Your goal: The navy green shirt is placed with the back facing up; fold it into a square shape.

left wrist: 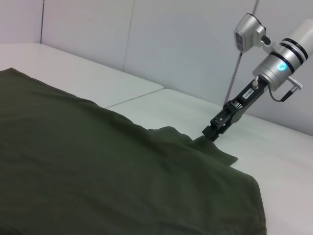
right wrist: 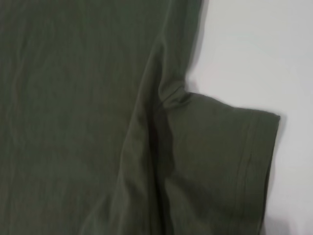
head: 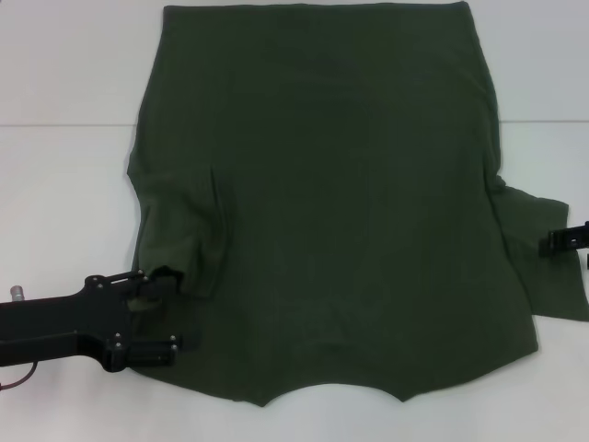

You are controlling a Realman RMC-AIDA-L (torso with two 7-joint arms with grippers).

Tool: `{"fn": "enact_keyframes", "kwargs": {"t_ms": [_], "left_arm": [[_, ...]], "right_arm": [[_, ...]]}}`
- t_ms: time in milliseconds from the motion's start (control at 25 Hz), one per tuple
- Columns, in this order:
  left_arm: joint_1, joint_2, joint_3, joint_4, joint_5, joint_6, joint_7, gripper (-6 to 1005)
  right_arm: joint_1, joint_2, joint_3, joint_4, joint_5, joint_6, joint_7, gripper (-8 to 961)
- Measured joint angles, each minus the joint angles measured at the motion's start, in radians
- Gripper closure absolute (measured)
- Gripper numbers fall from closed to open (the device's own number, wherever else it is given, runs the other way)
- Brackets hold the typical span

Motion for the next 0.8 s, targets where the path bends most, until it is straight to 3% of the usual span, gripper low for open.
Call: {"fn": "enact_keyframes", "kwargs": {"t_ms": [520,800], "left_arm": [[0.0,0.0,-0.002,0.0,0.0,-0.002,0.0,124],[0.0,0.0,-0.001,0.0,0.0,-0.001,0.0,124]], "right_arm": [[0.005,0.005,-0.043,0.002,-0.003,0.037,0.011,73],[0.015,0.007,-0.05,0.024,-0.003,0.048,0.014,323]]}}
